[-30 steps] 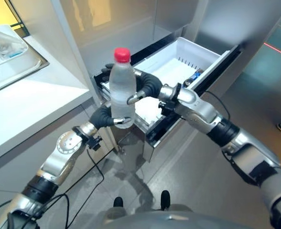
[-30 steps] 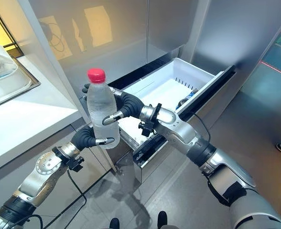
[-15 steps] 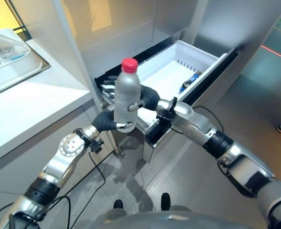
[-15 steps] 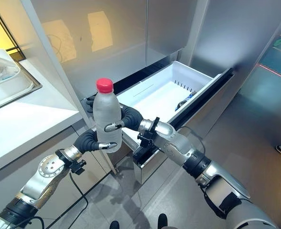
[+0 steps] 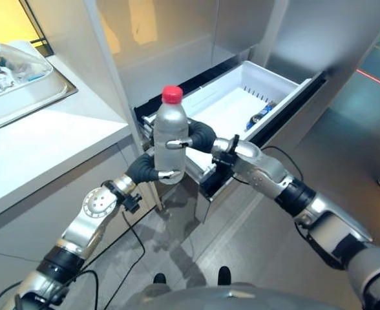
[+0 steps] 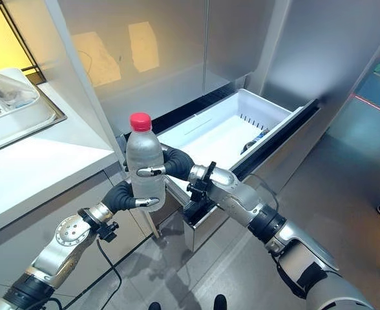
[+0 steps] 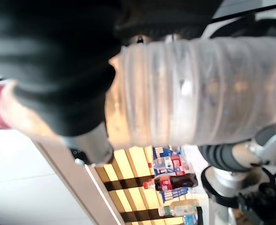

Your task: Take the drinks into the refrigerator

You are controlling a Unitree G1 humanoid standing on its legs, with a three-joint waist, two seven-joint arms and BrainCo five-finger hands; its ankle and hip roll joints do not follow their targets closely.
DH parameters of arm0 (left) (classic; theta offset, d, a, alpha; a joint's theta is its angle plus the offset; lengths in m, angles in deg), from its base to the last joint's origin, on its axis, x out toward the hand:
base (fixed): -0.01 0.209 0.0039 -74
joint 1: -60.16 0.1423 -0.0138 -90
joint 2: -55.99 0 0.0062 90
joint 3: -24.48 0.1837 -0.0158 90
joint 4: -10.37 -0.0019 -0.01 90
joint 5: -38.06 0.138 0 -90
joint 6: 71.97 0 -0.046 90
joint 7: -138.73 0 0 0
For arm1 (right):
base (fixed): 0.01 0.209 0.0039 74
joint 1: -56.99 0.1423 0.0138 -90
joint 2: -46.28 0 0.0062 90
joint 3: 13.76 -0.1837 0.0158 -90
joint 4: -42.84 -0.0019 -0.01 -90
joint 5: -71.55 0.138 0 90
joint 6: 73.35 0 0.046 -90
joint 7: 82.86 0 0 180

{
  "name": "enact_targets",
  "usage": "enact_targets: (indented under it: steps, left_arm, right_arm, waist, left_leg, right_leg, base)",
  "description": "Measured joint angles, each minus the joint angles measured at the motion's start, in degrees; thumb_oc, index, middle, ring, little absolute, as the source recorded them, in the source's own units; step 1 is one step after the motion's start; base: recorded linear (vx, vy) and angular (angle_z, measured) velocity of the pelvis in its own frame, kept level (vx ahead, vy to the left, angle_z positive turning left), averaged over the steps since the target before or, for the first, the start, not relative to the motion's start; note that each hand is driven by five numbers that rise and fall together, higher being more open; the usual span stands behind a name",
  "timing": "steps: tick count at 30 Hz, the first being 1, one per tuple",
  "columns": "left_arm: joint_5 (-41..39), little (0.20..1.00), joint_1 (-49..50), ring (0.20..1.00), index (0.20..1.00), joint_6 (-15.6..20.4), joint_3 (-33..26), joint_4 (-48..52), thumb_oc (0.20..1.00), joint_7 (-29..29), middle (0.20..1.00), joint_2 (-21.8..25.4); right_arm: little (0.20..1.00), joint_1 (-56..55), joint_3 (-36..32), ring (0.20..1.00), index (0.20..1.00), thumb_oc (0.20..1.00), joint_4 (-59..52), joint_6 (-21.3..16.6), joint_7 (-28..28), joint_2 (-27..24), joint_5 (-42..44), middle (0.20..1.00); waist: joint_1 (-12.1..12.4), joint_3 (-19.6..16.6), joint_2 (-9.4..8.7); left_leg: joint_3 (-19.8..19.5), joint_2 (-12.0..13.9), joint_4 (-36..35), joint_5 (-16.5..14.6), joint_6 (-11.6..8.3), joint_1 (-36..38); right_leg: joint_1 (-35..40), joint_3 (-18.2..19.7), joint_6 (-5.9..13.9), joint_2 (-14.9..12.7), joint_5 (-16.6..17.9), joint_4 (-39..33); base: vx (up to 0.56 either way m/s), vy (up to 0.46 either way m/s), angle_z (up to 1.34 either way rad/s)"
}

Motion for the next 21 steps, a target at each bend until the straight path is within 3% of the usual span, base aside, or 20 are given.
enact_targets:
  steps: [6, 7, 8, 21]
  left_arm:
    - [-0.01, 0.200, 0.00, 0.200, 0.200, 0.00, 0.00, 0.00, 0.200, 0.00, 0.200, -0.02]
    - [-0.03, 0.460, 0.12, 0.460, 0.460, 0.00, 0.00, 0.00, 0.460, 0.00, 0.460, -0.14]
    - [-0.04, 1.000, 0.23, 1.000, 1.000, 0.00, 0.00, 0.00, 1.000, 0.00, 1.000, -0.23]
    - [-2.16, 1.000, 3.81, 1.000, 1.000, -1.08, -1.54, 0.98, 1.000, 0.32, 1.000, -0.36]
  right_arm:
    - [0.200, 0.00, 0.00, 0.200, 0.200, 0.200, 0.00, 0.00, 0.00, 0.01, 0.00, 0.200]
    - [0.200, -0.07, 0.00, 0.200, 0.200, 0.200, 0.01, 0.01, 0.00, 0.04, 0.00, 0.200]
    - [0.200, -0.13, 0.01, 0.200, 0.200, 0.200, 0.02, 0.05, 0.00, 0.06, 0.00, 0.200]
    - [0.200, -3.15, 0.24, 0.200, 0.200, 0.200, 0.53, 0.16, 0.73, 1.81, 2.29, 0.200]
  waist:
    - [-0.04, -0.40, 0.00]
    - [-0.04, -0.48, 0.02]
    - [-0.03, -0.53, 0.01]
    - [-0.10, -0.79, 0.07]
  left_leg:
    - [0.00, 0.01, 0.00, 0.00, 0.00, 0.03]
    - [0.00, 0.00, 0.00, 0.00, 0.00, 0.03]
    - [0.00, 0.00, -0.01, 0.00, 0.00, 0.03]
    - [0.22, 0.08, -0.78, 0.09, 0.13, 0.96]
  right_leg:
    - [0.03, 0.00, 0.00, 0.01, 0.00, 0.00]
    - [0.03, 0.00, 0.00, 0.01, 0.00, 0.00]
    - [0.03, 0.00, 0.00, 0.01, 0.00, 0.00]
    - [0.43, 0.14, 0.01, 0.06, -0.02, -0.04]
  base:
    - [0.00, 0.000, 0.00]
    - [0.00, 0.000, 0.00]
    - [0.00, 0.000, 0.00]
    - [0.00, 0.000, 0.00]
